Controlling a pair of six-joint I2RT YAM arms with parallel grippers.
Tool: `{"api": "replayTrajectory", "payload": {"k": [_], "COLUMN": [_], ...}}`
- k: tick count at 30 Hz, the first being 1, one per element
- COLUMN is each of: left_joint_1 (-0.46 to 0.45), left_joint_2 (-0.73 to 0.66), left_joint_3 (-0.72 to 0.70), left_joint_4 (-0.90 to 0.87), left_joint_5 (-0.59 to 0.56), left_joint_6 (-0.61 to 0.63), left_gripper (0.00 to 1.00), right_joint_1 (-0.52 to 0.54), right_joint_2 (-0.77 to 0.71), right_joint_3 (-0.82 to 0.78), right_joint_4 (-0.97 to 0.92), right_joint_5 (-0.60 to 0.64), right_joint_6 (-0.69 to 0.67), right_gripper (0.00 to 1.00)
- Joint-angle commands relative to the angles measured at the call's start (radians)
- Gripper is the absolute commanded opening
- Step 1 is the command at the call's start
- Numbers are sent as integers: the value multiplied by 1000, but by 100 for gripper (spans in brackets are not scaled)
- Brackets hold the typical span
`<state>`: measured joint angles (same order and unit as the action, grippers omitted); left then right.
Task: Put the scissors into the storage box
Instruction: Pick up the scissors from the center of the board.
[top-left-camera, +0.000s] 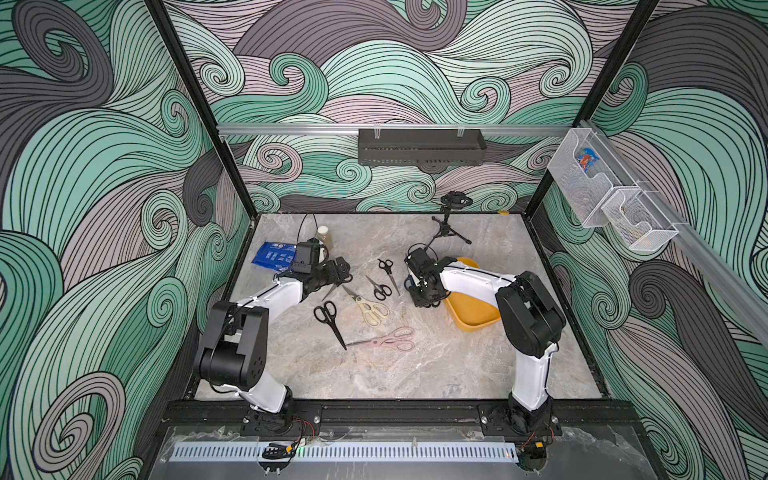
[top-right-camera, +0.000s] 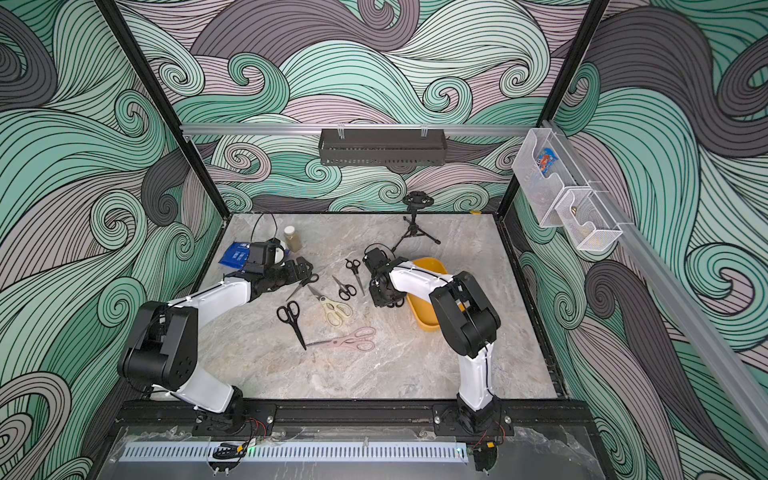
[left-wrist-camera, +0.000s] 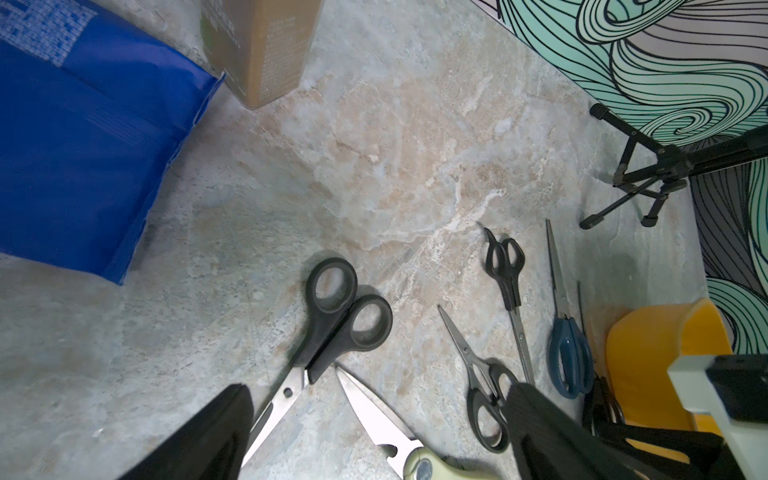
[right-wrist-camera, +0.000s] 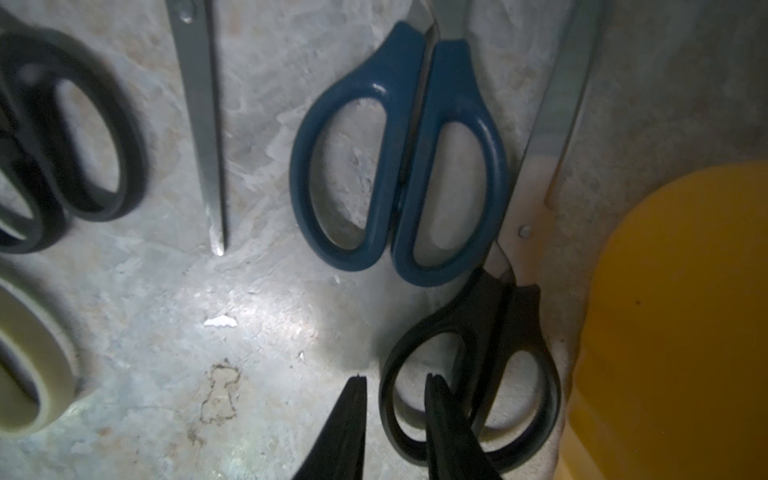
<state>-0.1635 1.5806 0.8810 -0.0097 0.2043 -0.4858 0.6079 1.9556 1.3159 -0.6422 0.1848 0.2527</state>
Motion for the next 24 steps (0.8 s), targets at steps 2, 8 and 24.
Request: {"api": "replayTrajectory", "payload": {"k": [2,8,24], "left_joint_1": [13,21,36], "left_joint_2": [19,17,11], "left_joint_3": [19,19,18], "left_joint_4": [12,15,19], "left_joint_5": [29,35,48], "left_joint_6": [-15,-18,-27], "left_gripper": [99,99,99], "right_joint_1": [13,15,20], "right_joint_2": [31,46,45], "right_joint_3": [21,21,-25], "right_joint_4": [-13,-12,-10], "right_joint_5": [27,42,63], "right_joint_6": [-3,0,22], "right_gripper": [28,26,0]}}
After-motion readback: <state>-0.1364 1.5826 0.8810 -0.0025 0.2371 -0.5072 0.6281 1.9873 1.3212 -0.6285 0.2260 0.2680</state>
